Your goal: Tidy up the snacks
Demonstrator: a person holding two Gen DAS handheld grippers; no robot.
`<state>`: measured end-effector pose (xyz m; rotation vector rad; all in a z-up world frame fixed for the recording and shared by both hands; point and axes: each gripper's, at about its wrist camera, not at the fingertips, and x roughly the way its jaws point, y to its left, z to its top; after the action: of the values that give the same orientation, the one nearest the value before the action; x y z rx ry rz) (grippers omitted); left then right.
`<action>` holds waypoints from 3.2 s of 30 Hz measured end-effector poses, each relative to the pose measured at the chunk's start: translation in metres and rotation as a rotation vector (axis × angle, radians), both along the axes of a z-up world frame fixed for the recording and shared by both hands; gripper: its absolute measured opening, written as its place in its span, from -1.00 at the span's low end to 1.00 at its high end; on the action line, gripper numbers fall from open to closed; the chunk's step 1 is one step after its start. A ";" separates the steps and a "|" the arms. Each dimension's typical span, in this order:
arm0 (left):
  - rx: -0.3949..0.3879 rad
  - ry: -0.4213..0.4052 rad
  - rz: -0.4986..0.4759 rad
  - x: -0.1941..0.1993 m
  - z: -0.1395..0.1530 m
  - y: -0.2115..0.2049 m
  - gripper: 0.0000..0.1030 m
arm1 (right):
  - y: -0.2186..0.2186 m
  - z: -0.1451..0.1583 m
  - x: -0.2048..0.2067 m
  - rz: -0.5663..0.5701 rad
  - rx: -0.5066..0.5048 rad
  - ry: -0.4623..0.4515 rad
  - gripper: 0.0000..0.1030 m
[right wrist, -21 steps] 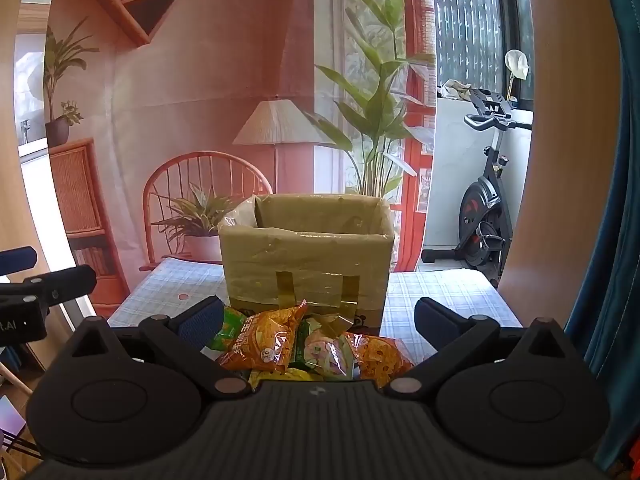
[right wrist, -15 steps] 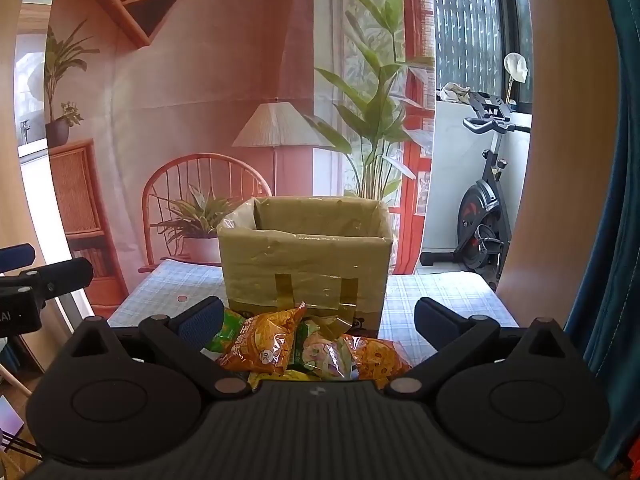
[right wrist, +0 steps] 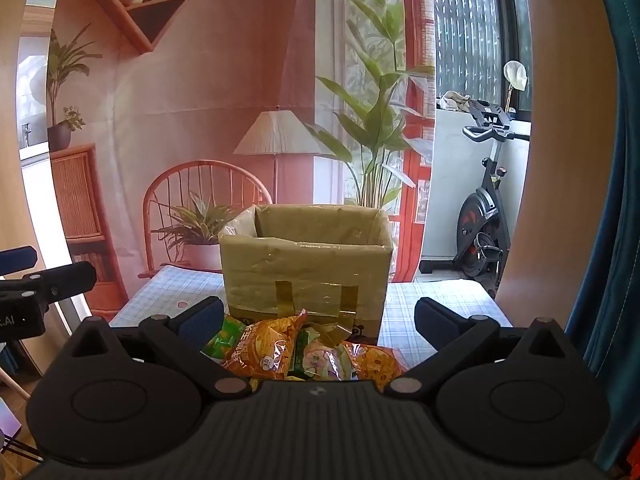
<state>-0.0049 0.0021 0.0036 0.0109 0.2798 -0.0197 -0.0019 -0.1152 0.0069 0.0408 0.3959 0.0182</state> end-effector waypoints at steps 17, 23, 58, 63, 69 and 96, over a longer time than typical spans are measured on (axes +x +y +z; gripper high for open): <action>0.001 -0.001 0.000 -0.001 0.000 -0.001 0.87 | -0.002 0.001 0.000 -0.004 0.005 -0.001 1.00; 0.001 -0.001 0.000 -0.001 -0.001 -0.002 0.87 | -0.002 0.001 0.000 -0.004 0.005 0.000 1.00; 0.001 0.001 -0.007 -0.002 -0.002 -0.003 0.87 | -0.002 -0.004 -0.001 -0.003 0.007 0.001 1.00; -0.005 0.003 -0.006 -0.002 -0.001 -0.001 0.87 | -0.001 -0.002 0.000 -0.002 0.005 0.000 1.00; -0.008 0.016 -0.001 -0.001 -0.002 0.000 0.94 | -0.001 -0.002 0.001 -0.001 0.013 0.003 1.00; -0.007 0.268 0.069 0.126 -0.076 0.046 0.80 | -0.030 -0.102 0.110 0.051 0.053 0.105 1.00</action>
<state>0.1213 0.0484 -0.0720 -0.0089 0.5479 0.0469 0.1083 -0.1451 -0.0955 0.0843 0.5018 0.0770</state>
